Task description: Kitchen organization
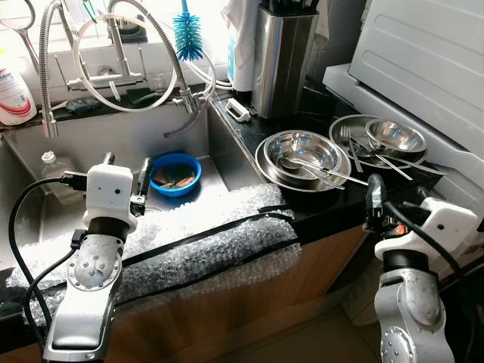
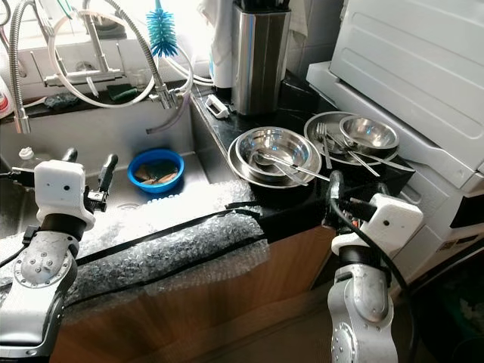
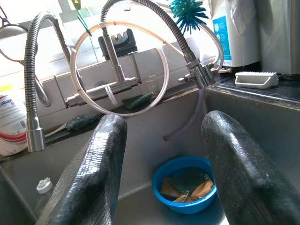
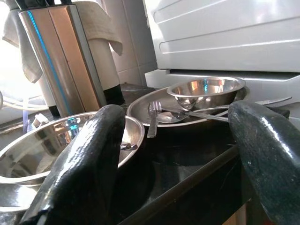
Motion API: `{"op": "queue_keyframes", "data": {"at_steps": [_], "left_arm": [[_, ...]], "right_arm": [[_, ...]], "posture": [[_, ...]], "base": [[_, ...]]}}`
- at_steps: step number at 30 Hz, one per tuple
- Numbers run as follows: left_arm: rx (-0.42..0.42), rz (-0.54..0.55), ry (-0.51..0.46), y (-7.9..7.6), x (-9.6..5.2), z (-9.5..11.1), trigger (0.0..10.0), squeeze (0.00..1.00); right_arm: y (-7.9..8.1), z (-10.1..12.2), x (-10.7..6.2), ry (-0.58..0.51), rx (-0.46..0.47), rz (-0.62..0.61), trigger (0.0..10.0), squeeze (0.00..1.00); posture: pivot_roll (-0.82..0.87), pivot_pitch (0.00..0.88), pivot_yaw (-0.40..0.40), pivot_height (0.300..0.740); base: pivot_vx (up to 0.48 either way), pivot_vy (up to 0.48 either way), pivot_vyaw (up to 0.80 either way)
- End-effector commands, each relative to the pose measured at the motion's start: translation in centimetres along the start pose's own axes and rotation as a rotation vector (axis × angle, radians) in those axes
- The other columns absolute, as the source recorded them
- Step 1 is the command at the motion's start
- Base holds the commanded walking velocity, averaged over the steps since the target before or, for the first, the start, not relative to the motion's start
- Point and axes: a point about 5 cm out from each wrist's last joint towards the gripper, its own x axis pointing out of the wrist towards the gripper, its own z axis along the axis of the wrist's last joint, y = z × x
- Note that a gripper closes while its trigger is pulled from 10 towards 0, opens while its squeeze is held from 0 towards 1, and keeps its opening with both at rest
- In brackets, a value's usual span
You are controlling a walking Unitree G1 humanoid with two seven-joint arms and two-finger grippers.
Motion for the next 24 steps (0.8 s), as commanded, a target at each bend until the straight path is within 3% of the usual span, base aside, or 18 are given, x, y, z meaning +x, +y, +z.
{"op": "queue_keyframes", "data": {"at_steps": [1,14,24], "left_arm": [[0.025,0.005,-0.016,0.0,0.2,0.2,10.0,0.0],[0.017,-0.019,-0.021,-0.9,0.1,0.1,10.0,0.0],[0.019,-0.022,-0.036,-1.2,0.2,0.4,10.0,0.0]], "right_arm": [[0.1,0.1,0.2,-0.005,0.014,0.004,10.0,0.0],[0.8,-1.8,0.8,0.083,0.096,0.051,10.0,0.0],[1.4,-1.9,1.3,0.073,0.114,0.072,10.0,0.0]], "posture": [[-0.1,0.0,-0.028,0.74],[-0.1,0.0,-0.031,0.74],[-0.09,0.0,-0.032,0.74]], "base": [[0.0,0.0,0.0],[0.0,0.0,0.0],[0.0,0.0,0.0]]}}
